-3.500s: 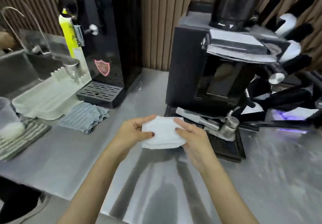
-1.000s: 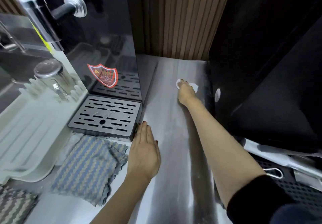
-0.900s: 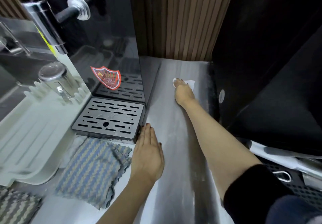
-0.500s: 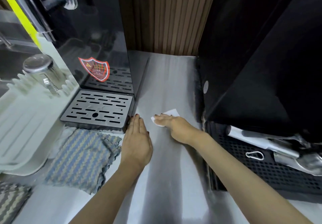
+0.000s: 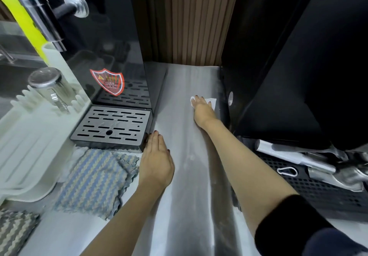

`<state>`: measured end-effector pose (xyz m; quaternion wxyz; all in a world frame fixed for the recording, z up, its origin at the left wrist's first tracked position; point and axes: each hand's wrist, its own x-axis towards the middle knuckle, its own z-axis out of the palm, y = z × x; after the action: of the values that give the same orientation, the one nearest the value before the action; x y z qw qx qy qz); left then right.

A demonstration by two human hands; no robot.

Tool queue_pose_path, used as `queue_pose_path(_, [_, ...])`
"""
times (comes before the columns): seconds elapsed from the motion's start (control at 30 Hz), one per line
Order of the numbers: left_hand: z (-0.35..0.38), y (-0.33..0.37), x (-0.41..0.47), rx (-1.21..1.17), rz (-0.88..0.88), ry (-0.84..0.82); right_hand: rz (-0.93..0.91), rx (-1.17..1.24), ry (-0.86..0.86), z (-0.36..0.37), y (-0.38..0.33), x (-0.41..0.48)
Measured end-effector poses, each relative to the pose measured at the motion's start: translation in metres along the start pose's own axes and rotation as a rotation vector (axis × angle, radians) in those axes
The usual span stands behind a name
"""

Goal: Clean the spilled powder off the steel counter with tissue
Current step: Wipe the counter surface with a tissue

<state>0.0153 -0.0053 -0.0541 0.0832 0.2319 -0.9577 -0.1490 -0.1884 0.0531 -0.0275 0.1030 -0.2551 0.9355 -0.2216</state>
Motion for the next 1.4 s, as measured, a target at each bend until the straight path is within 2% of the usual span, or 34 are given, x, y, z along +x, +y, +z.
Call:
queue_pose_path(0.07, [-0.001,0.000,0.000,0.003,0.005,0.001,-0.062,-0.081,0.054,0.008,-0.001,-0.006])
queue_pose_path(0.13, [-0.002,-0.001,0.000,0.006,0.007,-0.001,-0.111,-0.080,0.025,0.010,-0.002,-0.022])
queue_pose_path(0.47, [0.001,-0.001,0.001,-0.008,-0.001,0.012,-0.342,-0.015,-0.415,-0.007,0.004,-0.196])
queue_pose_path(0.53, [0.001,-0.001,0.000,0.002,0.003,0.011,-0.301,0.047,-0.366,-0.016,0.004,-0.201])
queue_pose_path(0.6, [0.003,-0.002,0.000,0.006,0.007,0.020,-0.208,0.091,-0.171,-0.027,-0.004,-0.182])
queue_pose_path(0.67, [0.003,-0.002,0.001,0.002,0.008,0.026,-0.076,0.091,-0.010,-0.032,-0.008,-0.139])
queue_pose_path(0.73, [0.003,-0.002,0.001,-0.005,0.014,0.029,0.026,0.085,0.042,-0.030,-0.004,-0.091])
queue_pose_path(0.83, [0.002,-0.002,0.001,-0.018,0.014,0.033,0.057,-0.013,0.018,-0.008,0.007,-0.057])
queue_pose_path(0.97, [0.000,-0.001,0.000,-0.022,0.008,0.029,-0.091,-0.033,0.037,0.011,0.009,-0.079])
queue_pose_path(1.13, [-0.006,0.000,-0.003,-0.055,-0.005,0.021,-0.343,0.066,-0.240,0.017,0.005,-0.164])
queue_pose_path(1.23, [-0.008,0.001,-0.023,-0.092,0.035,0.044,-0.473,0.142,-0.341,0.022,0.013,-0.223])
queue_pose_path(1.3, [-0.011,0.003,-0.050,-0.101,0.082,0.055,-0.450,0.213,-0.344,0.021,0.023,-0.247])
queue_pose_path(1.4, [-0.015,0.003,-0.090,-0.091,0.112,0.067,-0.324,0.352,-0.218,0.003,0.017,-0.239])
